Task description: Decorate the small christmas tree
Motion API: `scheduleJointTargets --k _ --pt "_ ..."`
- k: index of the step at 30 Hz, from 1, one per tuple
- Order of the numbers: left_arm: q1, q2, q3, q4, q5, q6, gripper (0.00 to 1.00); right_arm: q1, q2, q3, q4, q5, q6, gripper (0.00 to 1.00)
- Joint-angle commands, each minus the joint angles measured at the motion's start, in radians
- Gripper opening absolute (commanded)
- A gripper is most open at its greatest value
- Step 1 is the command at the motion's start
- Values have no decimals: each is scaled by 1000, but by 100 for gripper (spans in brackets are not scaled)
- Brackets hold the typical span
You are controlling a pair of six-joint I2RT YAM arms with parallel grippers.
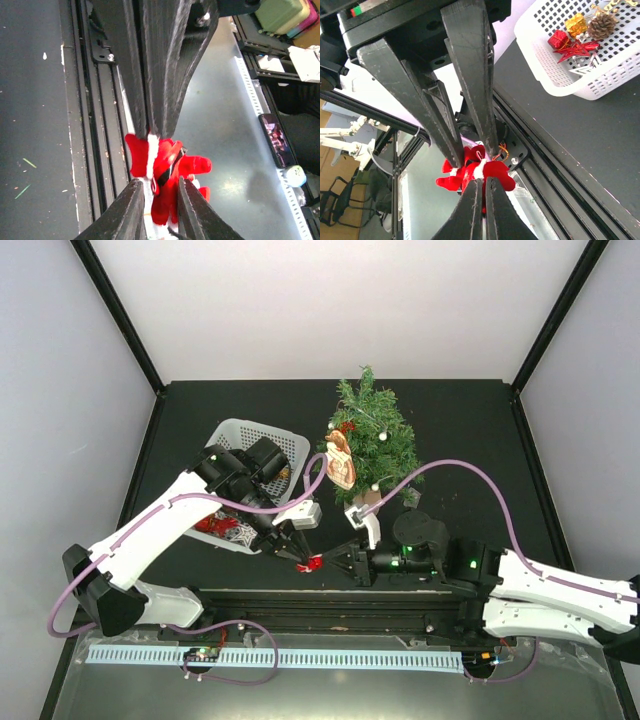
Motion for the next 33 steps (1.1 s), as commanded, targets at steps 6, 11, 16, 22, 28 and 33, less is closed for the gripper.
scheduleJointTargets --k 6,11,16,22,28,33 --pt "-4 -31 9 104 -116 -99 23 5 -147 0 -79 122 3 1" --pt "-4 -32 26 113 -132 -113 25 5 -200 -7 -117 154 9 1" --pt "-1 -34 19 140 -173 -135 30 4 -238 -4 -179 197 9 1" --pt "62 -63 9 211 -224 -174 35 3 -346 95 -387 381 -19 1" --pt "262 -65 51 253 -33 -200 36 3 -462 265 -628 611 -35 1" --pt "331 -3 103 254 99 -221 36 3 -492 389 -745 760 -35 1"
